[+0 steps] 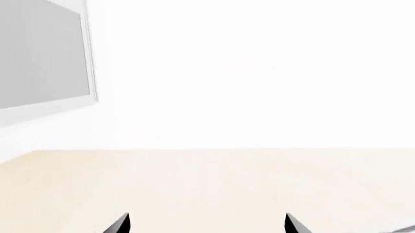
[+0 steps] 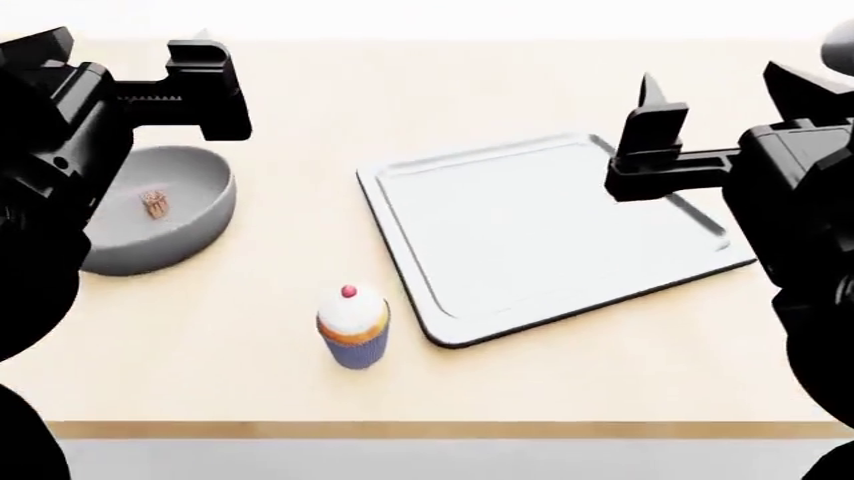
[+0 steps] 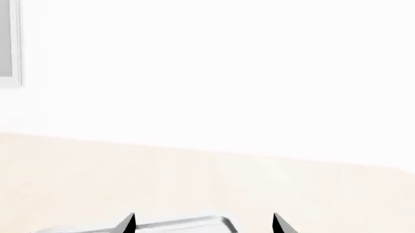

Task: Pick up the bowl with cake and place it on the tray. Pick up the cupcake and place it on the tray.

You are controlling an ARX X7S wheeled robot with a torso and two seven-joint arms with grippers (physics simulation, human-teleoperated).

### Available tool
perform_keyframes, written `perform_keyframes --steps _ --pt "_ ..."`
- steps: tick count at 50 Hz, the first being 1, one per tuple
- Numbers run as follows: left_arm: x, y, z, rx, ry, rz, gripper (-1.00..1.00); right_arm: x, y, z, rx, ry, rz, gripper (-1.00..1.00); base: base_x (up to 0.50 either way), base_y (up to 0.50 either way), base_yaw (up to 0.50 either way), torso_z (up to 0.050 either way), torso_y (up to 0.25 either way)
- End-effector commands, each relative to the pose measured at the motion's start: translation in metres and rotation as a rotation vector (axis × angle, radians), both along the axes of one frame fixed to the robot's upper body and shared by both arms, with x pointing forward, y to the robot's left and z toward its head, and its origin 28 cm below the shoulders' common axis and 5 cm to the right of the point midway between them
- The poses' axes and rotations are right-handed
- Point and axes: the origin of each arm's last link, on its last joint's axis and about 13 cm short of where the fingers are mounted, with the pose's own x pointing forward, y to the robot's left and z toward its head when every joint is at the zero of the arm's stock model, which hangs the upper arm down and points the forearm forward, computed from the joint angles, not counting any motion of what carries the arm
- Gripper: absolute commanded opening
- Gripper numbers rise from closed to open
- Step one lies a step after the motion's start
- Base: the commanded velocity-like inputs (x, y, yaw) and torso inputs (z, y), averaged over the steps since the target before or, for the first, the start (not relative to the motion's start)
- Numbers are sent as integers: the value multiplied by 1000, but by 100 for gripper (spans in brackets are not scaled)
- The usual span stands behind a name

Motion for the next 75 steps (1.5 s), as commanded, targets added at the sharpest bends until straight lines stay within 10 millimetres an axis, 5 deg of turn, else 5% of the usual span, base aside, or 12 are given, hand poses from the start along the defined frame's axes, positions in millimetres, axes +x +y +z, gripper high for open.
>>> perform_keyframes --steps 1,14,53,75 --pt "0 0 0 4 0 -1 100 -2 0 2 -2 -6 -2 100 297 500 0 0 0" --pt "0 0 -1 9 -3 -1 100 -3 1 4 5 -17 1 100 433 165 0 0 0" --pt "-1 2 2 2 -7 3 100 -19 12 23 -43 -4 50 100 38 154 0 0 0" --pt "1 3 0 10 -1 16 100 -119 4 39 37 271 422 100 0 0 0 0 0"
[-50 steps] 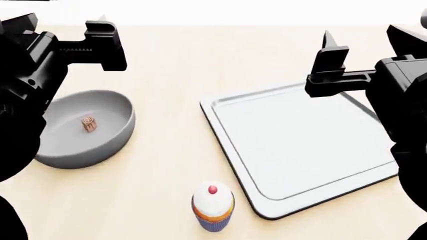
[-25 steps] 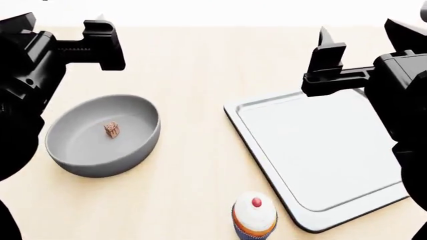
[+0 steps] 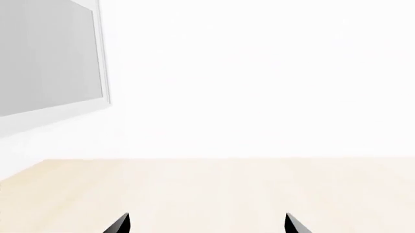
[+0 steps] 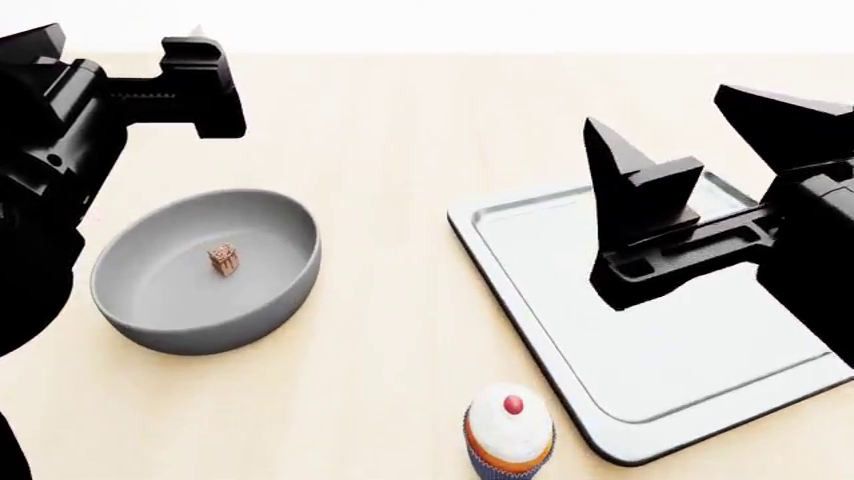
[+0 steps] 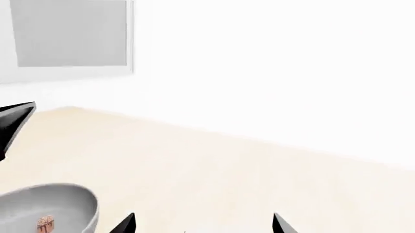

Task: Pick up the bowl with cake and place it on the tray. Pick up the cupcake and place it on the tray.

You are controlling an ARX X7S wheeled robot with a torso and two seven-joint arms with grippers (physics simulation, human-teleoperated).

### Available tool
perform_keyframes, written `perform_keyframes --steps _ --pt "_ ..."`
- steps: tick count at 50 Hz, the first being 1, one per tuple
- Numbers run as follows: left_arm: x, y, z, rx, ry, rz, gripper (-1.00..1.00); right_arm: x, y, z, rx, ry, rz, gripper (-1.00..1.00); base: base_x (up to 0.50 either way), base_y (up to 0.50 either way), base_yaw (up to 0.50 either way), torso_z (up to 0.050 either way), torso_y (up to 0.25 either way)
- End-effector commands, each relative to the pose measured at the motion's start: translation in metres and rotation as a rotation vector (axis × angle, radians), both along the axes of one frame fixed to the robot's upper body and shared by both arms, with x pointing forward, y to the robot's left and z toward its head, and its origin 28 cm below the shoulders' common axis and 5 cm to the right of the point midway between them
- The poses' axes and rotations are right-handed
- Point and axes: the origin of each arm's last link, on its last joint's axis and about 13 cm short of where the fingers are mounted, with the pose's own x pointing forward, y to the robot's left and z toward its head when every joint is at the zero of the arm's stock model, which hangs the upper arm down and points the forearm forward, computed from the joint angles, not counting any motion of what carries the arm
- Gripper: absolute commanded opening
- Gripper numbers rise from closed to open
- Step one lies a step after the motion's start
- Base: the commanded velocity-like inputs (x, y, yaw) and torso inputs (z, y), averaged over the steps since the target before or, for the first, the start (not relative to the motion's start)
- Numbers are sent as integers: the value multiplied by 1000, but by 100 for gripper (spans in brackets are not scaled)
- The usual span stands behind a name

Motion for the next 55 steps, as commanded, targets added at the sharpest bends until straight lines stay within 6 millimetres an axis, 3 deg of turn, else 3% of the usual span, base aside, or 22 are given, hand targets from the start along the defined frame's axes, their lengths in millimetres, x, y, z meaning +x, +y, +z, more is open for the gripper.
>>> perform_keyframes --steps 1,11,20,34,55 --pt "1 0 -1 3 3 6 100 -46 -5 8 48 179 130 100 0 0 0 0 0" --pt "2 0 -2 8 6 9 100 -66 6 9 -77 284 224 100 0 0 0 0 0" --pt "2 0 -3 11 6 9 100 -73 16 6 -105 356 277 100 0 0 0 0 0" --pt "1 -1 -4 17 4 8 100 -69 28 -5 -126 485 324 100 0 0 0 0 0" --pt "1 -1 -4 18 6 5 100 -51 28 -23 -114 588 283 100 0 0 0 0 0"
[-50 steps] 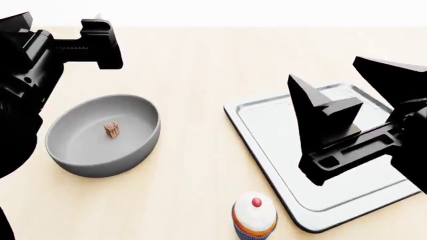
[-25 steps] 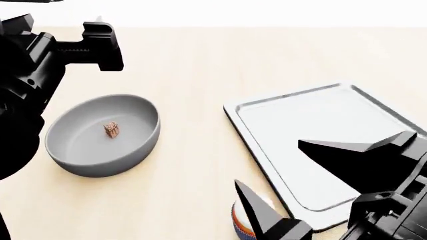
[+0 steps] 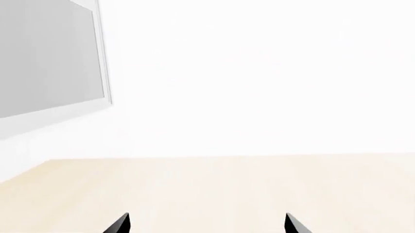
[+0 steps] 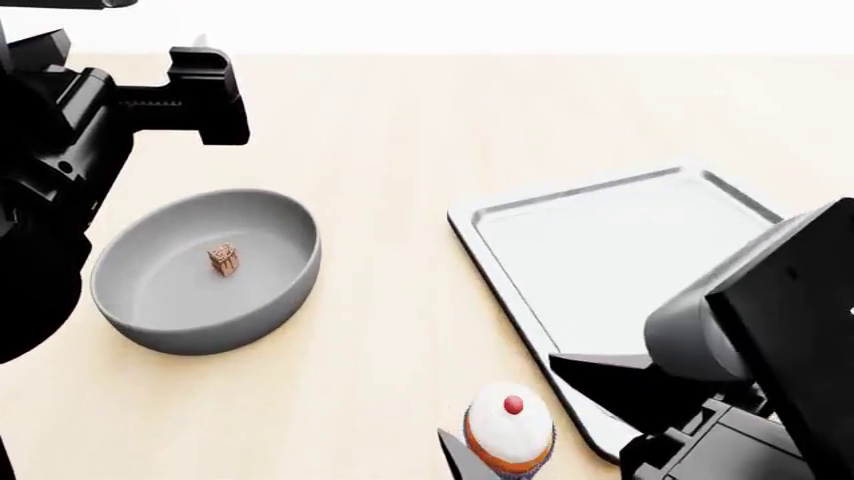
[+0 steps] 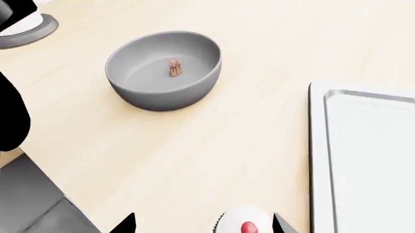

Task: Pick up the bowl with cake and place it on the tray. Pick up the cupcake and place it on the tray.

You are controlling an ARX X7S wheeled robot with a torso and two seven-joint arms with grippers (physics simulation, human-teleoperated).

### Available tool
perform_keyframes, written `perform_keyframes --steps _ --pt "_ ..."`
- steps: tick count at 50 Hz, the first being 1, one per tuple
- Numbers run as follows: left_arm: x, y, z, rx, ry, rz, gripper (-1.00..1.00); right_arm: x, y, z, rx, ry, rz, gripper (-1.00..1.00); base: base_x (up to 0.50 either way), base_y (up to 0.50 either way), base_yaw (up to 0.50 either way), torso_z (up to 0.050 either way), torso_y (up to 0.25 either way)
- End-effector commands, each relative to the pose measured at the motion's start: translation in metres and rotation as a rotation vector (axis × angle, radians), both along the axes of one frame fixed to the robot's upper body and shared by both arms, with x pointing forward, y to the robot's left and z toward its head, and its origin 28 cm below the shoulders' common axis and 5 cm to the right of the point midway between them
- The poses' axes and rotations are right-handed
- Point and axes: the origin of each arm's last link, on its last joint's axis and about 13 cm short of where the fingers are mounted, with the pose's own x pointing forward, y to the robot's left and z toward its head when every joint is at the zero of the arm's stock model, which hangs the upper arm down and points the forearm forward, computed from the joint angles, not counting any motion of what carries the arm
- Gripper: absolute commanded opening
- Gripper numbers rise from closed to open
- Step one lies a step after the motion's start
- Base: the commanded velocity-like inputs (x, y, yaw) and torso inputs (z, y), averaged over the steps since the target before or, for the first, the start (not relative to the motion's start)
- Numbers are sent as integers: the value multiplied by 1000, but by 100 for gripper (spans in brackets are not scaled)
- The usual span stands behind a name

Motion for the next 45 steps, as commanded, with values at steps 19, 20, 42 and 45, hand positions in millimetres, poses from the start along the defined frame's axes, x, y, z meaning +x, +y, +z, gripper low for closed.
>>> perform_keyframes --steps 19,20,42,45 --pt "-1 -1 0 5 -1 -4 100 13 -4 -15 -36 49 -62 100 0 0 0 0 0" --pt "-1 -1 0 6 -1 -4 100 14 -4 -16 -37 50 -65 100 0 0 0 0 0" --pt "-2 -2 -1 9 -1 -7 100 23 -4 -27 -62 87 -85 100 0 0 0 0 0" --pt "-2 -2 -1 10 -1 -8 100 23 -4 -29 -65 93 -84 100 0 0 0 0 0"
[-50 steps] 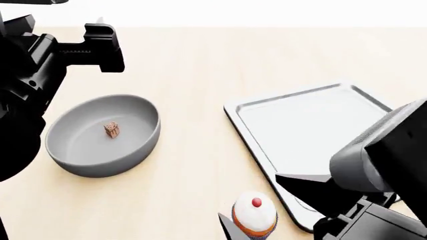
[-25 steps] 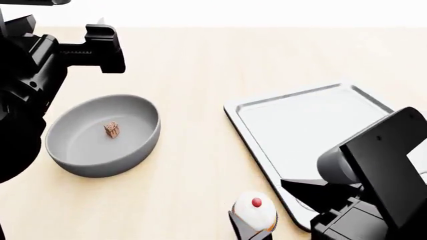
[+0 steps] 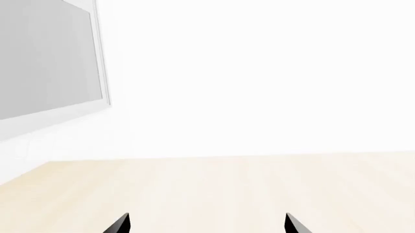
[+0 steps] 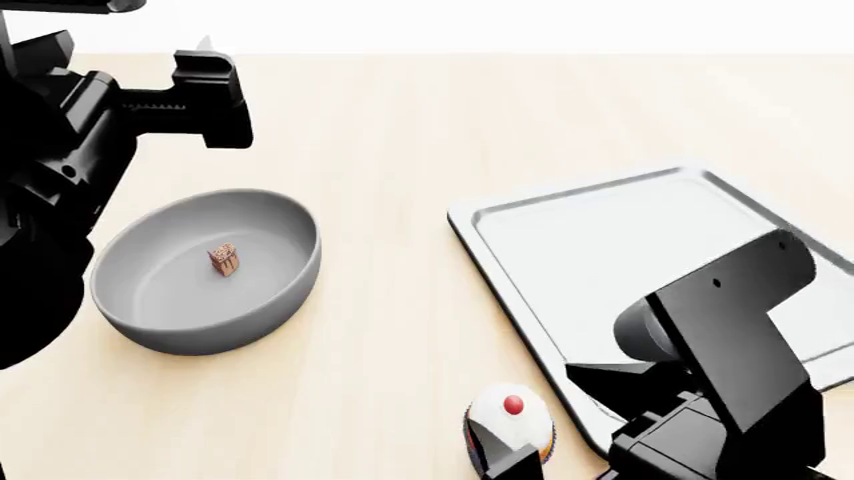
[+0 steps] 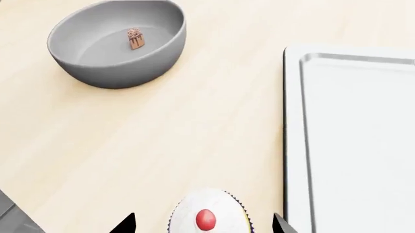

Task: Pick up the bowl with cake and place it on the tray. Pick up the cupcake and place it on the tray.

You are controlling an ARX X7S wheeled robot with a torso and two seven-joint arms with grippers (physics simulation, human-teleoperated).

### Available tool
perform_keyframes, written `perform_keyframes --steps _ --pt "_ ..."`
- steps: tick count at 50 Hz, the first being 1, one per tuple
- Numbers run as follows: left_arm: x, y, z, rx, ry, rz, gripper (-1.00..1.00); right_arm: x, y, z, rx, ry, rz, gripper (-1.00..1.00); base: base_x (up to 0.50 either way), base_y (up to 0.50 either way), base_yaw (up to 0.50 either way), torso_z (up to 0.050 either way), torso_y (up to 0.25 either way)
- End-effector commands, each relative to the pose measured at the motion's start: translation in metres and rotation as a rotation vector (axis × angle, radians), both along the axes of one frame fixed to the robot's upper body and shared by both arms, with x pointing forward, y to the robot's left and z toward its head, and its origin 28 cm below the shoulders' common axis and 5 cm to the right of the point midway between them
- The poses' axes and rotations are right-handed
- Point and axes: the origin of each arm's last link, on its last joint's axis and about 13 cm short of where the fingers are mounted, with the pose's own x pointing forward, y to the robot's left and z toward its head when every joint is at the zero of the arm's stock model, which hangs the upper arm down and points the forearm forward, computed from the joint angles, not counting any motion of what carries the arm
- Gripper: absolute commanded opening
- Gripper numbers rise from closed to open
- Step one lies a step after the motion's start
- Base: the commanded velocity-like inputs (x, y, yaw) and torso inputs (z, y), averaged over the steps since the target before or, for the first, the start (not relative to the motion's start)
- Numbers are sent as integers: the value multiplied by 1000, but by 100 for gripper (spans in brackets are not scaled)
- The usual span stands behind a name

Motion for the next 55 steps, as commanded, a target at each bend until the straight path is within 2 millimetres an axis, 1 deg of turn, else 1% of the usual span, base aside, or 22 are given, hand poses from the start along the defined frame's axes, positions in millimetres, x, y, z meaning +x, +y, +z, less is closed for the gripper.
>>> perform_keyframes --steps 1,10,19,55 --pt "-1 0 0 1 1 -2 100 3 1 -6 -11 22 -3 100 0 0 0 0 0" --pt "-1 -1 -1 3 0 -4 100 4 -1 -12 -11 37 -16 100 0 0 0 0 0" --pt "-1 -1 0 4 -1 -6 100 5 0 -17 -12 53 -9 100 0 0 0 0 0" --pt "-3 -2 1 1 -5 -14 100 19 6 -36 -40 113 5 100 0 0 0 0 0"
